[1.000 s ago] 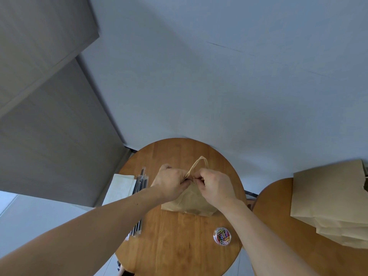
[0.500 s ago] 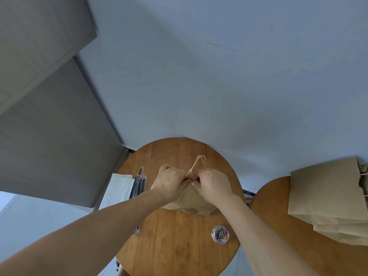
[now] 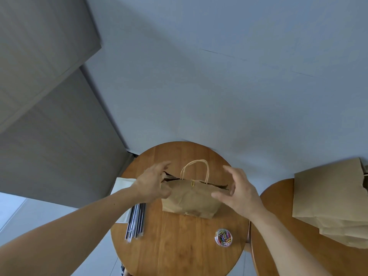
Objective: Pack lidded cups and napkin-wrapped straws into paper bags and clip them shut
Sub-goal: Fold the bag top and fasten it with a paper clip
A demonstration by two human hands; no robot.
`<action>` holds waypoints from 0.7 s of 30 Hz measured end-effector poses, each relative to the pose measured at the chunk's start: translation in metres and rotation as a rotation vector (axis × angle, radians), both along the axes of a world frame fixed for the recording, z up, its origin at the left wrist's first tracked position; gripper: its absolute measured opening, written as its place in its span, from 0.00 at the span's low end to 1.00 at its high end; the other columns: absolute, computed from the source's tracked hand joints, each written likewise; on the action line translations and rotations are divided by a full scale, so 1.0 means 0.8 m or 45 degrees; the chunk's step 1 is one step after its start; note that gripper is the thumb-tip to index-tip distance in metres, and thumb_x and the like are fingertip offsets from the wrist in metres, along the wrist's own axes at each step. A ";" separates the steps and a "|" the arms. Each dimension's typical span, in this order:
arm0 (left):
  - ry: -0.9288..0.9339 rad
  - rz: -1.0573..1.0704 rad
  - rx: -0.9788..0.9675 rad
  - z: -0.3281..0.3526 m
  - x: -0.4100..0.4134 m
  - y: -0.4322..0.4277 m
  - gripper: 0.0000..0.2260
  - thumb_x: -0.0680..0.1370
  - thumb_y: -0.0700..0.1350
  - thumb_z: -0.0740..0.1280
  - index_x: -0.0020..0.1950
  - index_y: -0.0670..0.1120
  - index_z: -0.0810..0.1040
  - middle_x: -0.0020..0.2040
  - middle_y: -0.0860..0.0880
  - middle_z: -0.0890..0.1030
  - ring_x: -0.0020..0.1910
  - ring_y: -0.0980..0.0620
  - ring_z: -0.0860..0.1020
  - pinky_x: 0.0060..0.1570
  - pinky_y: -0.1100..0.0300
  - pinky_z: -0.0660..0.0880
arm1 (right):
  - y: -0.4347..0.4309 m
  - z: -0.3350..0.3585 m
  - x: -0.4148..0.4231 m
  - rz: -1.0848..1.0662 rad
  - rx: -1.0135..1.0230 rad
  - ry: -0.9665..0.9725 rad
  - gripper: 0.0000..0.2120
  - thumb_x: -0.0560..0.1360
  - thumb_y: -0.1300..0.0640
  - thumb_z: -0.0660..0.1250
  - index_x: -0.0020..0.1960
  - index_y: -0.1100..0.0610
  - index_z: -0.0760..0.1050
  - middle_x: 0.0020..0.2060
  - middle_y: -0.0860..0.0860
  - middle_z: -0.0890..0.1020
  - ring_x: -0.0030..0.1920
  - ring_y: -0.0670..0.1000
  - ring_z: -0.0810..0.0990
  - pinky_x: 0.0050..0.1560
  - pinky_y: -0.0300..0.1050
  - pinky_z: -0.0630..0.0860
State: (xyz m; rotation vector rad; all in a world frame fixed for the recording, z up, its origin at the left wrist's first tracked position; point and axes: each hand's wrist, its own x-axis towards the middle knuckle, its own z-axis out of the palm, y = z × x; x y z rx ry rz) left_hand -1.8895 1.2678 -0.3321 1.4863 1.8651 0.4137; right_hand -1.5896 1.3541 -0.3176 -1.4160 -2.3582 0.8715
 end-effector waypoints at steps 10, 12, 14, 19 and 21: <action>-0.269 0.281 -0.217 -0.033 0.003 -0.012 0.22 0.73 0.41 0.72 0.66 0.52 0.76 0.50 0.51 0.82 0.38 0.52 0.79 0.41 0.56 0.79 | -0.003 -0.073 0.016 -0.089 -0.431 -0.140 0.09 0.76 0.45 0.69 0.55 0.43 0.74 0.50 0.42 0.82 0.43 0.42 0.81 0.50 0.48 0.80; -0.222 0.300 -0.205 -0.034 0.004 -0.013 0.17 0.74 0.44 0.73 0.63 0.52 0.80 0.47 0.53 0.82 0.43 0.51 0.81 0.48 0.52 0.80 | -0.006 -0.078 0.017 -0.130 -0.407 -0.137 0.03 0.78 0.45 0.67 0.47 0.43 0.75 0.38 0.44 0.84 0.39 0.41 0.82 0.44 0.47 0.80; -0.218 0.304 -0.170 -0.032 0.004 -0.013 0.10 0.74 0.46 0.73 0.55 0.55 0.83 0.45 0.55 0.83 0.46 0.53 0.80 0.51 0.54 0.79 | -0.011 -0.077 0.018 -0.181 -0.369 -0.112 0.07 0.77 0.44 0.67 0.41 0.42 0.75 0.33 0.38 0.82 0.37 0.35 0.80 0.37 0.39 0.74; -0.215 0.302 -0.049 -0.016 0.008 -0.017 0.07 0.77 0.47 0.72 0.39 0.54 0.82 0.38 0.56 0.80 0.37 0.60 0.77 0.62 0.50 0.71 | -0.015 -0.071 0.018 -0.294 -0.300 0.017 0.09 0.77 0.45 0.68 0.39 0.46 0.77 0.30 0.36 0.81 0.35 0.34 0.80 0.35 0.36 0.72; -0.331 0.370 0.012 -0.004 0.010 -0.021 0.10 0.77 0.45 0.72 0.37 0.57 0.82 0.34 0.54 0.81 0.35 0.61 0.77 0.52 0.58 0.76 | -0.014 -0.058 0.015 -0.335 -0.302 0.161 0.05 0.77 0.48 0.69 0.42 0.45 0.78 0.31 0.39 0.82 0.36 0.39 0.82 0.37 0.39 0.76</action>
